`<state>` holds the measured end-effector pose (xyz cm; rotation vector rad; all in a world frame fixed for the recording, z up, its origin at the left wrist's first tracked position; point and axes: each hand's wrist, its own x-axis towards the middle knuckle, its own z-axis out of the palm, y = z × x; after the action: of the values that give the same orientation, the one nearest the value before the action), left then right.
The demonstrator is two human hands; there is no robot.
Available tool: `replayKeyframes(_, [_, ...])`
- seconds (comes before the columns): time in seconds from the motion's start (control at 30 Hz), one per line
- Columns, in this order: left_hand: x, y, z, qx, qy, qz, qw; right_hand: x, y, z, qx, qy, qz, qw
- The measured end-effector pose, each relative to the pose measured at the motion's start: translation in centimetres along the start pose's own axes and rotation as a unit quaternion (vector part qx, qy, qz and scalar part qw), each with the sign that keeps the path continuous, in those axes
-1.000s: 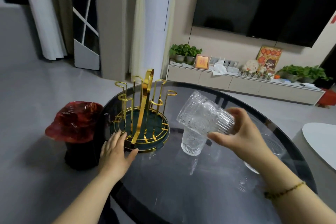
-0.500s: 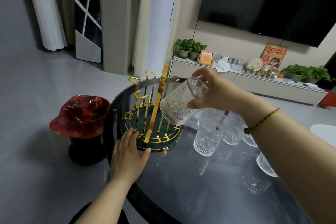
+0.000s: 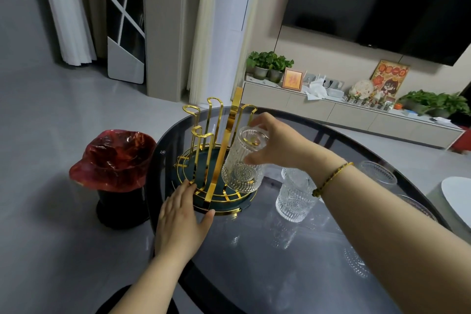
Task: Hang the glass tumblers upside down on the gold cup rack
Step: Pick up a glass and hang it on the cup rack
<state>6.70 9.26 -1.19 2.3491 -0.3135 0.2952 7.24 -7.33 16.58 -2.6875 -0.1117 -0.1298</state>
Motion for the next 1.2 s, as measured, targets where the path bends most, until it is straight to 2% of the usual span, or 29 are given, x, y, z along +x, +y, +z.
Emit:
replayKeyframes(0.43, [0.0, 0.1, 0.1, 0.012, 0.005, -0.001, 1.000, 0.7, -0.2, 0.4, 0.020, -0.036, 0.002, 0.999])
replayKeyframes(0.7, [0.1, 0.3, -0.2, 0.012, 0.003, -0.011, 1.000, -0.2, 0.0, 0.6, 0.037, -0.010, -0.013, 0.999])
replayKeyframes(0.9, [-0.4, 1.2, -1.1, 0.014, -0.011, -0.009, 1.000, -4.2, 1.0, -0.5, 0.069, 0.076, -0.005, 0.995])
replayKeyframes(1.0, [-0.9, 2.1, -1.8, 0.004, 0.010, 0.000, 1.000, -7.2, 2.5, -1.3, 0.090, 0.141, 0.009, 0.986])
replayKeyframes(1.13, [-2.7, 3.3, -2.4, -0.013, 0.053, 0.070, 0.996, -11.3, 5.7, -0.7, 0.150, 0.266, 0.051, 0.951])
replayKeyframes(1.2, [-4.0, 3.8, -2.0, -0.003, 0.040, 0.118, 0.992, -12.8, 7.3, 1.1, 0.195, 0.328, 0.079, 0.921])
